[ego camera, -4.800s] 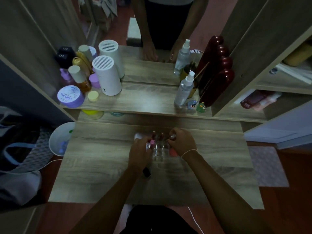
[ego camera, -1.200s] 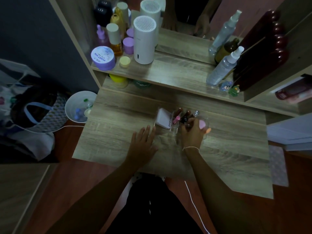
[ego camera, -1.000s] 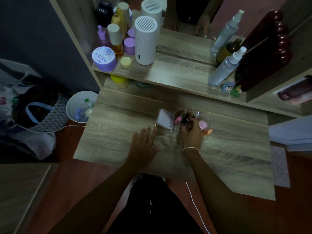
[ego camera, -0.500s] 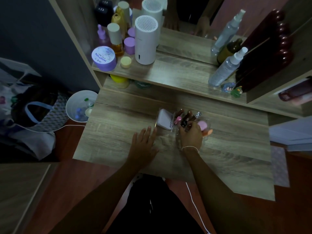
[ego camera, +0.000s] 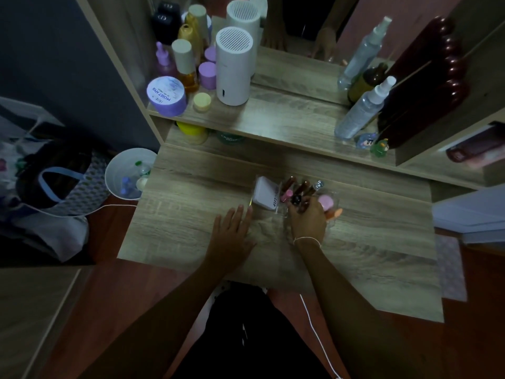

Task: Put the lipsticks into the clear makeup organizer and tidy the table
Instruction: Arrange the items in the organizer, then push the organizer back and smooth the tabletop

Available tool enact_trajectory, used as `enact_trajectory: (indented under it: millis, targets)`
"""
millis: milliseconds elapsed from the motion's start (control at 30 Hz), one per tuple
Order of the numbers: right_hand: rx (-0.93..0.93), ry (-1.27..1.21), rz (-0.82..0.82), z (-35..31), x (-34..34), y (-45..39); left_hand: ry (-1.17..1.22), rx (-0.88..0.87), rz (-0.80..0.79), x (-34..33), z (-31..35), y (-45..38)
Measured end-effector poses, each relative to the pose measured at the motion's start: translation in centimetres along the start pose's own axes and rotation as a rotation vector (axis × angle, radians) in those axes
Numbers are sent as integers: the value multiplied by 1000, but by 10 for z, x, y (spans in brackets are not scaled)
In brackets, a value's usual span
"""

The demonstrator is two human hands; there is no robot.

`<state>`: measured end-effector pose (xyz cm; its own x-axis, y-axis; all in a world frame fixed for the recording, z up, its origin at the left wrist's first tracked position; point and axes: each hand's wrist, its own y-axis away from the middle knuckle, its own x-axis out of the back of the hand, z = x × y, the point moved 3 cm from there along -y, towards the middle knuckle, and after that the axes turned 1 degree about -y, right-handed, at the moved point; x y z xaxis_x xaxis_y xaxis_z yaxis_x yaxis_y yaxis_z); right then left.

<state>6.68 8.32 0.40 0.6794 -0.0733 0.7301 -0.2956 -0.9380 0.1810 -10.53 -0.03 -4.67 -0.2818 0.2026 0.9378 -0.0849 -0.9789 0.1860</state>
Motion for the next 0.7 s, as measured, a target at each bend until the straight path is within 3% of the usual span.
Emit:
enact_trajectory:
  millis: [467,700]
  targets:
    - [55,8,-4,20,0,13,-23,-17,-31,-1,-1,0]
    - [278,241,-118,32,-4,34,-6,-12,-35,-1,-1,2]
